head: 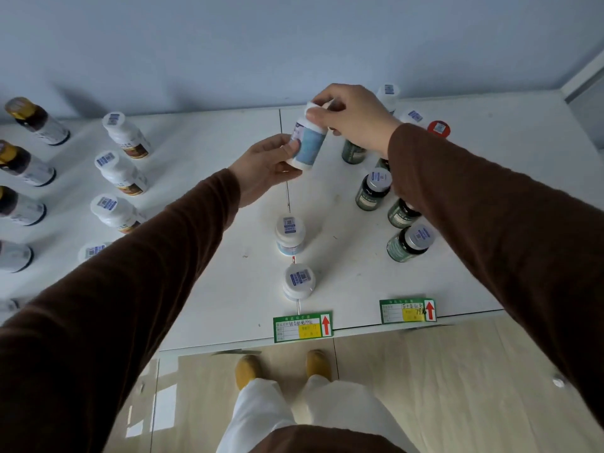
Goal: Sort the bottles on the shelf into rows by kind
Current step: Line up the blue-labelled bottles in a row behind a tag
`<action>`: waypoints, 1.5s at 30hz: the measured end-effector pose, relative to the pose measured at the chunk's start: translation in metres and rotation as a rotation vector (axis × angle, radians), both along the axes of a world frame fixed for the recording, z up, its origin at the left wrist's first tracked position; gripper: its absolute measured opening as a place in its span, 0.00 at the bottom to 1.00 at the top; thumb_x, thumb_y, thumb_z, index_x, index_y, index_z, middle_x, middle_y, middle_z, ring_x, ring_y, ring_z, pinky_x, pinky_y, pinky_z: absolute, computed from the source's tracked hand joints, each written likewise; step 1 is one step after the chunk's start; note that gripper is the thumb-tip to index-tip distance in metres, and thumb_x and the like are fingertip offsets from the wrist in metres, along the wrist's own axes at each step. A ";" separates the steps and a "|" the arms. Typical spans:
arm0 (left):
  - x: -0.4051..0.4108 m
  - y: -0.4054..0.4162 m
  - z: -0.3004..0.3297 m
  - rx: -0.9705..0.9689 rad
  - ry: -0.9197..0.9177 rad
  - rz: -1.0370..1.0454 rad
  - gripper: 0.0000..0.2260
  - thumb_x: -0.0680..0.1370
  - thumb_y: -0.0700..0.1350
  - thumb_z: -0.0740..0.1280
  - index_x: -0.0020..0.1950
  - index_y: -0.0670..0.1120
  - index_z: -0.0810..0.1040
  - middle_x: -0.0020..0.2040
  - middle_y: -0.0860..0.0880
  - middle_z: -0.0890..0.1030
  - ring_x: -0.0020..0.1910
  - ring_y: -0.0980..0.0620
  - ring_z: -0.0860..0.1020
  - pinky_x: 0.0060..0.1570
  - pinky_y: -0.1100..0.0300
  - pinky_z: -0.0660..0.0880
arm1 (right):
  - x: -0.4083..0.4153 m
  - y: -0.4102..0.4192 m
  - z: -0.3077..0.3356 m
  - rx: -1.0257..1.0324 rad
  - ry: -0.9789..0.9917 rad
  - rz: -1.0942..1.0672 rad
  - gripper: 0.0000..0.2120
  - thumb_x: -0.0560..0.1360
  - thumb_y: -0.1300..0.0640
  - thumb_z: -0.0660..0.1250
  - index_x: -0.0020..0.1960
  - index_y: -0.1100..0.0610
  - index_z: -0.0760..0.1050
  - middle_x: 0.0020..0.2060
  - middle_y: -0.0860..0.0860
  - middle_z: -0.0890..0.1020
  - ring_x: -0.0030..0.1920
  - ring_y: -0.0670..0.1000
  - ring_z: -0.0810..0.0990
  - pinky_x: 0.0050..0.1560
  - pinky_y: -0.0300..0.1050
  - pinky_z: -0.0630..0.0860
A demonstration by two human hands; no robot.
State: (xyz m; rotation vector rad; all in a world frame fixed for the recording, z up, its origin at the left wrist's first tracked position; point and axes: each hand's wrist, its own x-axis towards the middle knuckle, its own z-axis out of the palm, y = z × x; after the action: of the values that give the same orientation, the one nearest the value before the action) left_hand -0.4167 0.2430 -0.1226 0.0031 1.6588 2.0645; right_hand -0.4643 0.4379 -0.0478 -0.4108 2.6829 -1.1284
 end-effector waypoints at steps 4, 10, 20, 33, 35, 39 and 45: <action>0.011 -0.008 0.015 0.259 -0.153 -0.065 0.22 0.81 0.55 0.59 0.68 0.41 0.73 0.57 0.40 0.80 0.52 0.46 0.80 0.59 0.54 0.76 | 0.009 -0.007 0.016 -0.246 -0.136 -0.112 0.21 0.73 0.39 0.70 0.48 0.58 0.74 0.37 0.49 0.77 0.34 0.47 0.72 0.36 0.43 0.72; 0.018 -0.015 0.021 0.330 -0.156 -0.080 0.21 0.81 0.54 0.60 0.67 0.42 0.74 0.58 0.40 0.79 0.56 0.45 0.79 0.61 0.53 0.75 | 0.018 -0.017 0.021 -0.338 -0.147 -0.126 0.21 0.73 0.40 0.70 0.47 0.58 0.75 0.33 0.47 0.75 0.32 0.46 0.69 0.33 0.41 0.68; 0.021 -0.008 0.016 -0.562 0.370 0.195 0.19 0.70 0.46 0.76 0.60 0.51 0.77 0.52 0.50 0.81 0.46 0.51 0.80 0.46 0.65 0.76 | 0.021 -0.019 0.002 -0.099 0.032 0.093 0.17 0.77 0.54 0.70 0.64 0.57 0.78 0.56 0.52 0.82 0.54 0.52 0.81 0.55 0.46 0.79; 0.030 -0.053 -0.003 -1.234 0.480 -0.018 0.21 0.72 0.46 0.74 0.64 0.51 0.76 0.58 0.48 0.78 0.57 0.48 0.76 0.58 0.53 0.73 | 0.040 -0.043 -0.041 0.303 0.125 0.291 0.20 0.73 0.53 0.72 0.65 0.51 0.75 0.56 0.52 0.77 0.57 0.53 0.76 0.51 0.41 0.66; 0.032 -0.054 -0.004 -1.243 0.482 -0.007 0.20 0.72 0.47 0.73 0.64 0.51 0.76 0.58 0.48 0.78 0.56 0.47 0.76 0.58 0.52 0.73 | 0.044 -0.044 -0.044 0.319 0.123 0.301 0.20 0.73 0.52 0.72 0.65 0.51 0.75 0.56 0.52 0.77 0.57 0.53 0.75 0.52 0.42 0.67; 0.036 -0.052 -0.004 -1.245 0.485 -0.002 0.19 0.73 0.47 0.73 0.63 0.51 0.76 0.57 0.47 0.78 0.56 0.47 0.76 0.56 0.53 0.73 | 0.048 -0.045 -0.044 0.315 0.108 0.306 0.21 0.71 0.52 0.73 0.63 0.51 0.75 0.55 0.52 0.76 0.55 0.54 0.76 0.49 0.42 0.66; 0.033 -0.047 0.006 -1.271 0.500 0.016 0.18 0.74 0.46 0.72 0.63 0.51 0.76 0.57 0.48 0.78 0.57 0.48 0.76 0.56 0.55 0.71 | 0.057 -0.039 -0.042 0.301 0.081 0.300 0.30 0.72 0.52 0.73 0.72 0.51 0.68 0.63 0.53 0.73 0.61 0.54 0.74 0.54 0.41 0.68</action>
State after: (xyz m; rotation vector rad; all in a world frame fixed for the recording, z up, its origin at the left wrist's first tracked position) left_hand -0.3841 0.1958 -0.1171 0.0848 2.9691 0.7073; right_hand -0.4069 0.3985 -0.0902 -0.7836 2.6801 -0.6273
